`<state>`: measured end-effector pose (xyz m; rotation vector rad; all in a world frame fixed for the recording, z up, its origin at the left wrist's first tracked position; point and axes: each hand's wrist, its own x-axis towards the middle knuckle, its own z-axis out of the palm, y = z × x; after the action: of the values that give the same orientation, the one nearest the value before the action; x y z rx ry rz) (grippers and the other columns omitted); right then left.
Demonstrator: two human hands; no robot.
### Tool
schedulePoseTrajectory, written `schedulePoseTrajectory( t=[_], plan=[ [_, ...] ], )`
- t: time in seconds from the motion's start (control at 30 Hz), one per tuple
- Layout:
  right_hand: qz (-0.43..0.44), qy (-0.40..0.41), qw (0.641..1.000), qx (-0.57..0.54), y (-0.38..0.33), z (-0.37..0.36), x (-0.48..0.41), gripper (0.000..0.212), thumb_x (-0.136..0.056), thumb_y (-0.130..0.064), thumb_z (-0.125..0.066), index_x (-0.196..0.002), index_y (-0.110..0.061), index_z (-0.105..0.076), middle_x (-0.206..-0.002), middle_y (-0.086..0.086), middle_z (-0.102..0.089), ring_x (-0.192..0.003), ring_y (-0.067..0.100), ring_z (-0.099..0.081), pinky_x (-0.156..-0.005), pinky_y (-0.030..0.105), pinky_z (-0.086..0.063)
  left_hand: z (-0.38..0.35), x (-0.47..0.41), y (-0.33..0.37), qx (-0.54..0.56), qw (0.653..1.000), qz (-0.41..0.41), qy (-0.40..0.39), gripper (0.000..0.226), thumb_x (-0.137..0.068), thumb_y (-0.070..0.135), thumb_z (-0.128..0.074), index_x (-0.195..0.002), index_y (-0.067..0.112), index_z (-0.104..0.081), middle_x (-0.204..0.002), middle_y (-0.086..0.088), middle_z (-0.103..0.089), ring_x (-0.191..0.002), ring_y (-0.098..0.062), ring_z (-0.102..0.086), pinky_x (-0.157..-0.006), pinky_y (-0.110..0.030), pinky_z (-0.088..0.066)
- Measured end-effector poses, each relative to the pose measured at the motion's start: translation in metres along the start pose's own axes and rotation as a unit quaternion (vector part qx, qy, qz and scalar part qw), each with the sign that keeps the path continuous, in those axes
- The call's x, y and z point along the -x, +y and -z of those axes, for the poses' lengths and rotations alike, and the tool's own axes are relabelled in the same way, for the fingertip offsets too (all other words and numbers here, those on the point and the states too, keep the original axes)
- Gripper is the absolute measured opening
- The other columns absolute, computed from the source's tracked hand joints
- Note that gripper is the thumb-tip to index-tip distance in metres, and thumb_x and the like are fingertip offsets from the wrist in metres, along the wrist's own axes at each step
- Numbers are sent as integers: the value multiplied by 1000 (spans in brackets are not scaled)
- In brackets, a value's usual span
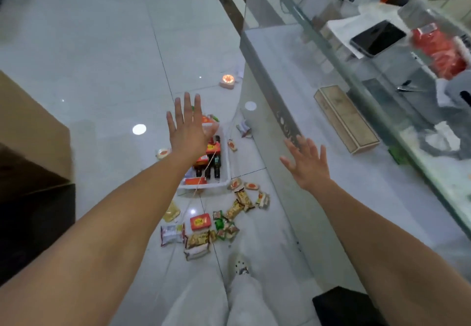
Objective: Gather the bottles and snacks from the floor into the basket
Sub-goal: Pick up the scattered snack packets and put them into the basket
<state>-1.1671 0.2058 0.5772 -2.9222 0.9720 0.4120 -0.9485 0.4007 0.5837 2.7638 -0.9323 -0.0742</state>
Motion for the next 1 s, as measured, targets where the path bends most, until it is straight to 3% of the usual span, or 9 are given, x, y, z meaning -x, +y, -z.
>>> schedulePoseTrajectory(
  t=[0.1, 0.23, 0.3, 0.4, 0.53, 0.77, 0.93, 1.0],
  plan=[
    [9, 11, 1000, -8, 5, -76, -50, 61, -96, -57, -18, -150, -31, -14, -159, 5, -13, -146, 28, -10, -115, 55, -6, -90, -14, 18, 25, 1000, 7, -18, 77, -97, 57, -25, -151, 18, 14, -159, -7, 19, -146, -27, 19, -116, -48, 10],
    [-10, 1, 1000, -27, 8, -230, -114, 70, -88, -65, -5, -150, -34, -11, -159, 2, -10, -145, 27, -11, -115, 52, -6, -261, -33, 29, 65, 996, -39, -44, 80, -95, 61, -26, -149, 20, 16, -159, -7, 18, -146, -27, 17, -119, -47, 6],
    [-23, -7, 999, -42, 10, -317, -147, 60, -95, -58, -18, -150, -36, -8, -159, 0, -7, -146, 25, -6, -116, 51, -2, -357, -43, 27, 78, 993, -65, -60, 80, -94, 61, -26, -150, 20, 15, -158, -6, 20, -146, -25, 19, -118, -45, 7],
    [-51, -16, 996, -65, 16, -441, -193, 58, -97, -54, -21, -149, -39, -3, -160, -3, -2, -147, 23, -1, -116, 49, 2, -486, -63, 21, 93, 985, -121, -77, 81, -94, 61, -27, -149, 21, 17, -158, -4, 23, -145, -25, 21, -117, -43, 10],
    [-76, -19, 993, -83, 28, -559, -231, 60, -98, -50, -30, -149, -40, 1, -160, -1, 2, -147, 24, 1, -116, 50, -1, -606, -81, 5, 71, 974, -190, -104, 82, -93, 61, -28, -149, 23, 18, -157, -3, 25, -145, -23, 21, -117, -42, 6],
    [-154, -15, 967, -202, 28, -646, -222, 54, -97, -49, -27, -149, -38, -14, -160, 5, -6, -146, 26, -4, -116, 50, -10, -669, -68, -15, 64, 943, -226, -235, 97, -88, 63, -44, -149, 21, 19, -157, -5, 25, -145, -24, 20, -119, -44, 3],
    [-294, -13, 884, -363, 20, -671, -242, 60, -97, -45, -38, -150, -36, -11, -159, 11, -5, -144, 32, -10, -112, 49, -21, -708, -39, -19, 70, 929, -193, -310, 114, -80, 61, -60, -148, 20, 22, -154, -9, 30, -144, -27, 24, -118, -48, 6],
    [-331, -16, 855, -399, 15, -681, -252, 62, -97, -42, -40, -150, -32, -10, -156, 16, -15, -141, 37, -17, -110, 47, -23, -719, -32, -25, 58, 926, -196, -318, 121, -76, 61, -65, -147, 21, 24, -155, -8, 29, -144, -29, 21, -117, -47, 3]
  ],
)
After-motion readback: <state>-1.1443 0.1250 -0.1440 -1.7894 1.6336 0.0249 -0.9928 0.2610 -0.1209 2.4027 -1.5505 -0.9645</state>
